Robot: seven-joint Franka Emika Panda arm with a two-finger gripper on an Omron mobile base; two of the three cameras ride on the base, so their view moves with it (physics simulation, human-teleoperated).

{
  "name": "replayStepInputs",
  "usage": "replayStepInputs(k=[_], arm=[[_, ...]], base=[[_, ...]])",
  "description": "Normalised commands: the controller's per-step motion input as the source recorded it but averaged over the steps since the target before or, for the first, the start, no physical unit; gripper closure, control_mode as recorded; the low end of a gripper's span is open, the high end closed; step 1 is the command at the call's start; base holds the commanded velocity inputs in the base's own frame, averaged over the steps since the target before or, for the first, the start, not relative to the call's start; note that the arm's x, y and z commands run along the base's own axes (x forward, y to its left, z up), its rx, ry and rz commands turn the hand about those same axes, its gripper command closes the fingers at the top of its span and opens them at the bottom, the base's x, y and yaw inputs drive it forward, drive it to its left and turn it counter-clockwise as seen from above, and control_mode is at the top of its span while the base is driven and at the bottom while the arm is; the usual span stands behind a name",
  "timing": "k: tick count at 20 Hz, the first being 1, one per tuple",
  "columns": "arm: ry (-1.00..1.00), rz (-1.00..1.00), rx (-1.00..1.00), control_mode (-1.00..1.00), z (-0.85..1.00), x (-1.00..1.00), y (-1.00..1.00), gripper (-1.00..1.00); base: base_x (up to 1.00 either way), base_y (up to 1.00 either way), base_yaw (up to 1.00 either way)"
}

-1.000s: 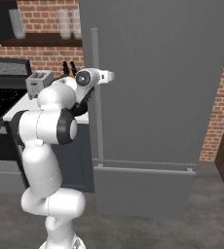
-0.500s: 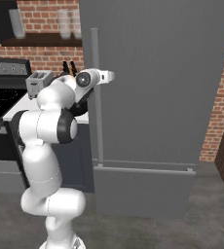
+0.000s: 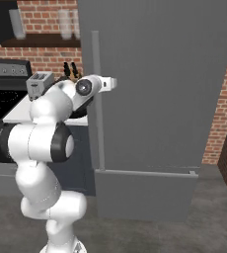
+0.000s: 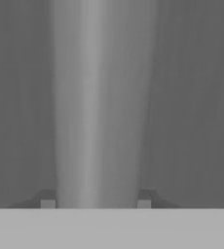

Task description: Grab a lemon wedge from the fridge and one ice cube from the ice bowl, and put them in the glass of lemonade.

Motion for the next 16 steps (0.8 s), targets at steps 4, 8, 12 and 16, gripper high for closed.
replayStepInputs(k=[4, 8, 12, 16], arm=[[0.02, -0.03, 0.02, -1.0, 0.0, -1.0, -0.64, 1.0], [0.04, -0.05, 0.06, -1.0, 0.02, -1.0, -0.76, 1.0], [0.02, -0.07, 0.07, -1.0, 0.02, -0.99, -0.84, 1.0], [0.05, -0.09, 0.08, -1.0, 0.02, -0.91, -0.88, 1.0]], base=[[0.0, 0.0, 0.0], [0.0, 0.0, 0.0], [0.0, 0.0, 0.0], [0.0, 0.0, 0.0]])
